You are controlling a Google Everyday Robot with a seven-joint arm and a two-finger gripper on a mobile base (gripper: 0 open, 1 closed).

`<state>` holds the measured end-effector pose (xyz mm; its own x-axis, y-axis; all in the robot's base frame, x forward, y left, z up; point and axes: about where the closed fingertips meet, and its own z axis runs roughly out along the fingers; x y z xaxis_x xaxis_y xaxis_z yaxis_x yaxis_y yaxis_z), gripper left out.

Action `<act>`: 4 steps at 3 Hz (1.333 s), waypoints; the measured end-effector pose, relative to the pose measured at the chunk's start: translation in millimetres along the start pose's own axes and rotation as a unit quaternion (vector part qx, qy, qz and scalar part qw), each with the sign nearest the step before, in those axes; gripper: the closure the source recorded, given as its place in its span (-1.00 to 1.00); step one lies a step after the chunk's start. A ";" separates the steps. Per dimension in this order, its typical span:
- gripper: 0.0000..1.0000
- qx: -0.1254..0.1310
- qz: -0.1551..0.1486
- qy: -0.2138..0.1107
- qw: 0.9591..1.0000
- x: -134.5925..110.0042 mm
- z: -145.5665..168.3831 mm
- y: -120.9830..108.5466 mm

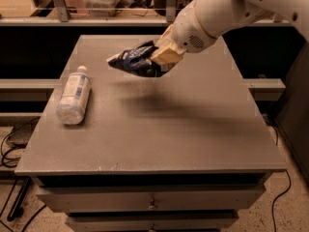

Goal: Move blue chip bag near blue plastic bottle

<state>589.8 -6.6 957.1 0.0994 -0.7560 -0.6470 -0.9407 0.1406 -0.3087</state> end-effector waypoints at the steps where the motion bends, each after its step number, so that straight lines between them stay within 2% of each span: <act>1: 1.00 -0.024 -0.003 -0.009 1.000 -9.2 24.1 10.4; 2: 0.68 -0.039 0.008 -0.007 0.999 -4.1 44.3 19.9; 3: 0.21 -0.049 0.016 -0.006 0.999 -1.0 58.7 28.4; 4: -0.23 -0.059 0.022 -0.020 0.998 1.8 59.6 33.9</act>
Offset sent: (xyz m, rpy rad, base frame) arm -0.0060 0.0426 -0.0628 0.0105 0.1181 0.0327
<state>577.4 35.0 903.9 0.0684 -0.7244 -0.6859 -0.9759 0.0943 -0.1969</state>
